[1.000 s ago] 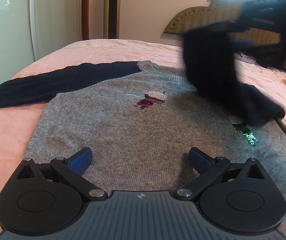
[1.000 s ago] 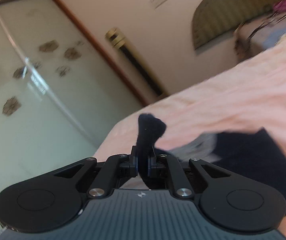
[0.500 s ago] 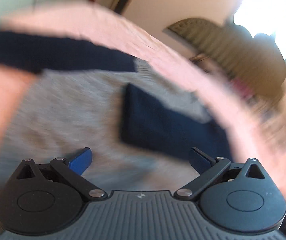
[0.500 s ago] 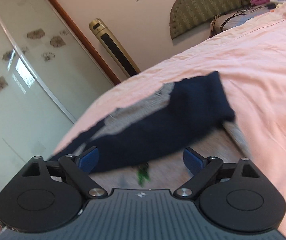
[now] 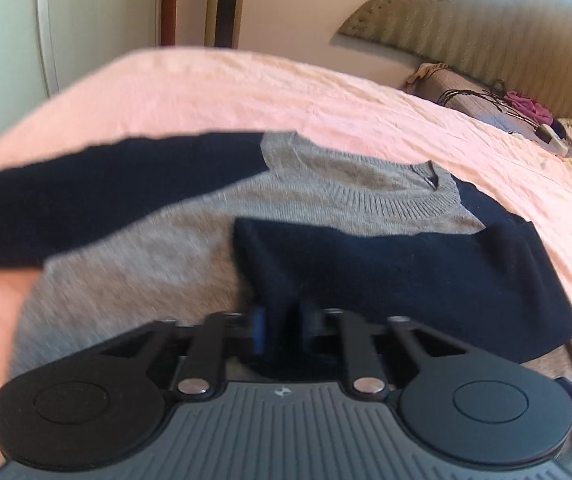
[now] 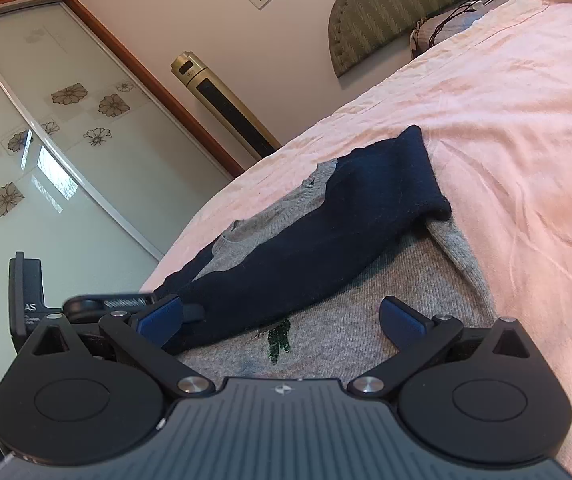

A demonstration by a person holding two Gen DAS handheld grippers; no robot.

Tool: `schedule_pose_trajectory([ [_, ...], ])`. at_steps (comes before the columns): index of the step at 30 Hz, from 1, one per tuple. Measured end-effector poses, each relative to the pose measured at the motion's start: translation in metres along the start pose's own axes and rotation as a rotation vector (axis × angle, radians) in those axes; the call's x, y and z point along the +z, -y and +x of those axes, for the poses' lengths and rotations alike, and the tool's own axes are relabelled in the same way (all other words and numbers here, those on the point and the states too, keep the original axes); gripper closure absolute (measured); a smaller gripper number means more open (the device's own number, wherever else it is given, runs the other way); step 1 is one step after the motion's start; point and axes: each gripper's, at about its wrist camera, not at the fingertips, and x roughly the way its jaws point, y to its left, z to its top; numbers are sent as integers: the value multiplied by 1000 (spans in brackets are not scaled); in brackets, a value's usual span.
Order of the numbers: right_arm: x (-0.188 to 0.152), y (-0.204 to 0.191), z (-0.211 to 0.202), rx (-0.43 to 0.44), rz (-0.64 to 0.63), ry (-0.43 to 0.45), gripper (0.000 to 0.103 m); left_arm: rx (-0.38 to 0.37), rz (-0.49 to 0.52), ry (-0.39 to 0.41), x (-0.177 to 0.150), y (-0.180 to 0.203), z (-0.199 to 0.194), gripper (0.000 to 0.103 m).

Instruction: Fold small clothes

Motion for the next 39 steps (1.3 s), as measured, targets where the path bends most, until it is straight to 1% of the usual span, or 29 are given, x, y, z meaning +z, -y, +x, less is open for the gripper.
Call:
schedule_pose_trajectory([
  [2, 0, 0, 0, -2, -3, -1, 0, 2, -3, 30, 6, -5, -10, 96],
  [6, -1, -2, 0, -7, -10, -3, 0, 47, -15, 98, 19, -22, -24, 96],
  [7, -1, -1, 1, -8, -12, -4, 0, 64, -14, 98, 20, -27, -22, 96],
  [8, -1, -1, 1, -9, -14, -5, 0, 72, -6, 74, 19, -32, -17, 96],
  [10, -1, -2, 2, -12, -19, -7, 0, 96, 25, -1, 11, -38, 1, 95],
  [11, -1, -3, 2, -14, -22, -8, 0, 97, 47, 3, 5, -39, 5, 95],
  [12, -1, -3, 2, -16, -25, -10, 0, 99, 86, 39, 0, -37, 1, 92],
  [14, 0, -4, 2, -22, -33, -15, 0, 132, 104, 51, -4, -36, -10, 75],
  [15, 1, -6, 1, -32, -36, -21, 0, 131, 97, 72, -5, -38, -19, 56],
  [16, 3, -10, -1, -44, -45, -31, 0, 113, 97, 116, -6, -40, -28, 34],
  [17, 7, -16, -5, -39, -68, -24, 0, 96, 100, 177, -9, -42, -39, 23],
  [18, 14, -22, -11, -16, -92, 13, 0, 89, 100, 250, -12, -43, -48, 15],
  [19, 22, -29, -15, 5, -115, 56, 0, 84, 108, 313, -13, -41, -52, 14],
  [20, 34, -36, -13, 11, -139, 80, 0, 71, 126, 341, -13, -37, -53, 14],
  [21, 46, -42, -5, 4, -159, 79, 0, 47, 141, 334, -11, -31, -49, 14],
  [22, 59, -47, 9, -12, -176, 62, 0, 11, 148, 306, -10, -27, -41, 14],
  [24, 79, -47, 52, -62, -190, -11, 0, -64, 135, 221, -7, -21, -20, 14],
  [26, 90, -32, 96, -106, -168, -99, 0, -45, 129, 164, -10, -16, -1, 14],
  [27, 91, -25, 115, -151, -174, -140, 0, -35, 135, 147, -12, -15, 5, 14],
  [28, 88, -18, 129, -226, -202, -166, 1, -42, 138, 135, -14, -15, 8, 14],
  [29, 86, -14, 134, -280, -278, -133, 2, -58, 136, 132, -15, -17, 8, 12],
  [30, 83, -12, 134, -346, -339, -98, 1, -80, 131, 121, -16, -19, 8, 7],
  [31, 84, -7, 131, -334, -311, -87, 1, -100, 131, 106, -15, -21, 11, 0],
  [32, 87, -1, 126, -300, -262, -68, 0, -110, 138, 98, -15, -21, 13, 0],
  [33, 88, 3, 125, -280, -249, -61, 0, -96, 154, 90, -14, -17, 17, 0],
  [34, 89, 3, 126, -283, -258, -66, 0, -83, 167, 85, -14, -14, 19, 0],
  [35, 86, -2, 130, -306, -291, -80, 0, -78, 172, 86, -15, -14, 18, 0],
  [37, 79, -13, 137, -364, -372, -108, 0, -109, 146, 99, -15, -22, 12, 0],
  [39, 76, -19, 141, -396, -428, -129, 0, -128, 53, 125, -16, -44, -2, 0],
])
